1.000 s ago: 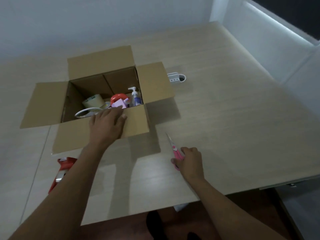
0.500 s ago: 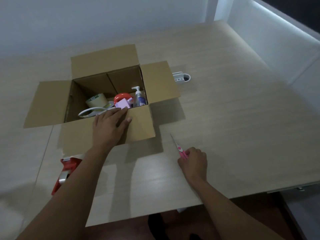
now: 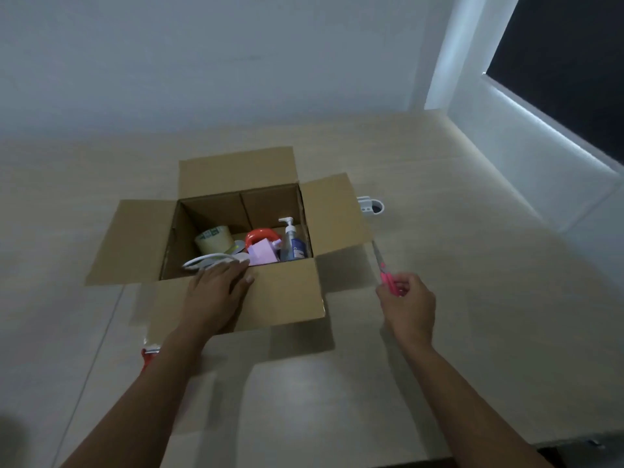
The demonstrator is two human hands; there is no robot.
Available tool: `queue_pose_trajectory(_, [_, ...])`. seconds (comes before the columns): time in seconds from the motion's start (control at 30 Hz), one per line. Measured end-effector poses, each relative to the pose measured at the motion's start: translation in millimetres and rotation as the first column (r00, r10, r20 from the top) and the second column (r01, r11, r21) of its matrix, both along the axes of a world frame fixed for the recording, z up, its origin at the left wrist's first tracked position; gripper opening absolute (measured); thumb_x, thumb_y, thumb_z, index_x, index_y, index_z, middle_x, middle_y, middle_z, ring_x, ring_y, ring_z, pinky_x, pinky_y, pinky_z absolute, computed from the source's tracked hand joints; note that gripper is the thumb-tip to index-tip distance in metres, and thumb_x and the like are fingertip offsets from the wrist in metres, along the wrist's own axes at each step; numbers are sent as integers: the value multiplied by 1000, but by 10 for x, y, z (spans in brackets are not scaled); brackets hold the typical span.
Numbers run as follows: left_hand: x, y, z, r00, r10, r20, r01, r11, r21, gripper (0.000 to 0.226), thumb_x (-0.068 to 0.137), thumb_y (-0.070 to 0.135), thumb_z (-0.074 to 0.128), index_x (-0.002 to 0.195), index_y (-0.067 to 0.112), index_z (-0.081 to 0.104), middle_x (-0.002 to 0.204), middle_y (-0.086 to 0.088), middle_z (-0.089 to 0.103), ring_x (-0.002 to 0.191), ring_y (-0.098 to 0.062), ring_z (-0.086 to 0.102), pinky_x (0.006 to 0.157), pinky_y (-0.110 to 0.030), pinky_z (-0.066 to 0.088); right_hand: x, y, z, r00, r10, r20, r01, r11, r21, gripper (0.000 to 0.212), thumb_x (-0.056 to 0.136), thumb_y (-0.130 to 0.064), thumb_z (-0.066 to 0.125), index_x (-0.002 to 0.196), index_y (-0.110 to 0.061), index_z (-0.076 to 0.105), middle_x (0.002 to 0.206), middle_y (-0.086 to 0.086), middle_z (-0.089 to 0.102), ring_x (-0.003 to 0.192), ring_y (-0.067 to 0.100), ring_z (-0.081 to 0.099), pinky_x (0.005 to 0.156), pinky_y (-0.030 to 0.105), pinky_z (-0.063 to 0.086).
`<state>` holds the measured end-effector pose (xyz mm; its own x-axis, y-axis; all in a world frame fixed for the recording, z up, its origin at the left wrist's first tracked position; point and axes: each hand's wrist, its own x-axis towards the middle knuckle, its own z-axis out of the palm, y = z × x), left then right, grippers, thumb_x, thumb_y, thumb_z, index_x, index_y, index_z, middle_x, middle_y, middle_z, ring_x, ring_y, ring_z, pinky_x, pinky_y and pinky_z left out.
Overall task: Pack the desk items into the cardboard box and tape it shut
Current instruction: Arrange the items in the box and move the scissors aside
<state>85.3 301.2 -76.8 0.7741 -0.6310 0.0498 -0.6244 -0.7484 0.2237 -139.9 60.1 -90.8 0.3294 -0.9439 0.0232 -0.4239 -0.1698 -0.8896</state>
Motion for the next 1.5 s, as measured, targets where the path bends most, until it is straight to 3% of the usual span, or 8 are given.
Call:
queue_pose_trajectory(0.13, [212,186,153,1000,0,-17,-1,999,-52,55,89,62,39,122,30,70,124,4,71,115,-20,64,94,-35,49,439,-157,696,991,-21,129,32,996,-84,15,73,-23,72,86,-23,67,79,-3,70,74,17,66,70,38,57])
queue_pose_trajectory(0.27, [424,333,230,998,16,-66,-19,998,-56,58,83,71,36,112,38,73,114,11,74,106,-15,67,83,-29,51,1011,-71,1070,977,181,110,-155,965,-210,18,80,-22,72,99,-21,69,91,-1,69,83,16,65,63,25,49])
queue_pose_trajectory(0.4, [616,390,243,991,-22,-132,27,999,32,49,91,69,39,115,41,71,119,12,71,105,-14,65,80,-29,50,1728,115,1056,894,446,-35,-432,840,-328,21,86,-24,68,106,-23,73,93,-4,69,88,16,63,73,36,54])
queue_pose_trajectory(0.5, [683,390,221,990,-44,-137,56,994,89,50,92,70,36,112,41,71,119,9,71,105,-16,65,81,-29,48,2164,227,874,793,572,-209,-607,714,-350,22,89,-21,67,110,-21,72,97,-3,66,96,17,54,77,33,44])
queue_pose_trajectory(0.77, [813,452,72,993,-32,-118,32,999,1,58,82,81,32,100,43,72,99,11,74,86,-8,65,68,-26,45,2995,185,123,552,660,-510,-824,527,-209,23,95,-20,61,116,-17,70,109,3,64,104,17,50,85,31,40])
queue_pose_trajectory(0.87, [840,459,26,997,-22,-77,19,999,-30,57,81,81,35,100,42,72,96,12,74,84,-8,66,68,-27,49,3192,116,-96,531,661,-531,-830,533,-166,24,95,-18,60,117,-15,71,109,7,66,107,25,58,89,35,48])
queue_pose_trajectory(1.07, [841,445,-40,999,-6,-38,5,999,-34,63,80,84,29,97,41,72,100,17,74,84,-7,68,70,-31,52,3369,119,-299,505,650,-567,-816,573,-69,27,97,-15,55,121,-16,68,117,10,64,114,29,54,96,46,48])
queue_pose_trajectory(1.5, [841,421,-138,999,37,-13,-38,999,-25,66,78,88,27,90,40,70,105,22,73,80,-2,68,67,-31,53,3377,80,-489,568,623,-537,-736,677,7,33,99,-10,52,130,-14,64,132,11,64,120,30,58,99,43,49])
